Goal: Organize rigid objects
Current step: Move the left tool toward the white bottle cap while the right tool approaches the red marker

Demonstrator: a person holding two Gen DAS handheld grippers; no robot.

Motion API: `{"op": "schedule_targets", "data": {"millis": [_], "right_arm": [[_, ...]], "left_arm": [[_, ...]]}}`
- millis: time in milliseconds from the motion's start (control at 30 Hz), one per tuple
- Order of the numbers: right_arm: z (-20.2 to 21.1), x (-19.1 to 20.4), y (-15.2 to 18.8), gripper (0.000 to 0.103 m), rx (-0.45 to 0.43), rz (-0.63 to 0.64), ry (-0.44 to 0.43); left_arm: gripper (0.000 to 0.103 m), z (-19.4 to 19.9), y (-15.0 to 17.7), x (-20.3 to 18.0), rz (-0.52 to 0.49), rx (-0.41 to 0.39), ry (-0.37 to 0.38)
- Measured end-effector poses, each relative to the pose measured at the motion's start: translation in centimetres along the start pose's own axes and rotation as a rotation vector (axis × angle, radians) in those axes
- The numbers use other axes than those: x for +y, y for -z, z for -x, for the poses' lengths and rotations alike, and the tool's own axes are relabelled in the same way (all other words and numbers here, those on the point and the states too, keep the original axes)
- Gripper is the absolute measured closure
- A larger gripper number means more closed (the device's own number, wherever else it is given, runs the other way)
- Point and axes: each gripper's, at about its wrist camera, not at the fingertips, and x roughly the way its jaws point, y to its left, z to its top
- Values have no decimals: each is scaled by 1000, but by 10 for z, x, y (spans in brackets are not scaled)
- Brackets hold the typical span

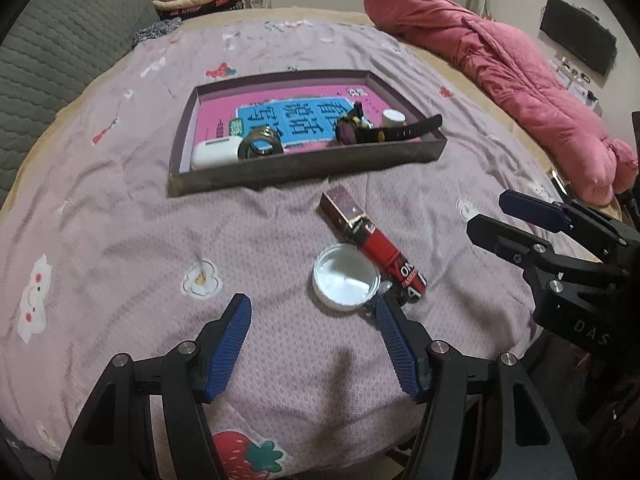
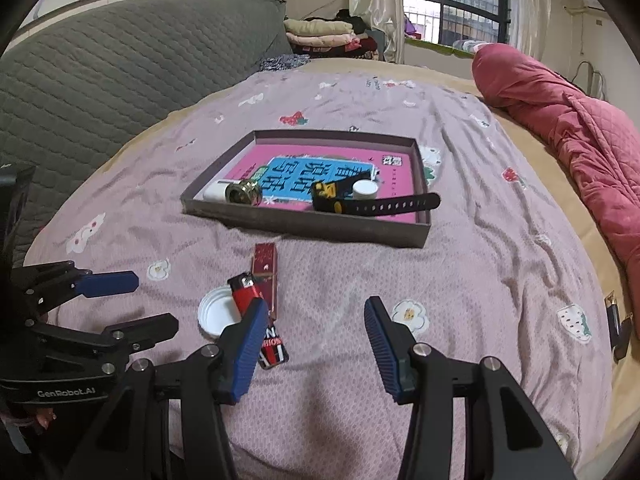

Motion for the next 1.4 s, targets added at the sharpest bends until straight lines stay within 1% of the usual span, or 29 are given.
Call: {"op": "schedule_targets", "data": {"millis": [433, 600, 900, 1167, 1400], "right_arm": [[-18, 5, 12, 53, 55, 16, -20], [-25, 6, 15, 53, 72, 20, -25], [-39, 6, 19, 53, 102, 20, -26], [-50, 5, 21, 53, 126, 16, -40], [-59, 5, 21, 53, 146, 42, -54]], "left_arm": [[36, -33, 13, -1, -63, 72, -10], [36, -45, 13, 4, -55, 89, -5], [36, -56, 5, 5, -52, 80, 19], [36, -63, -2, 1, -70, 72, 45], [36, -70, -11, 0, -76, 64, 66]]}}
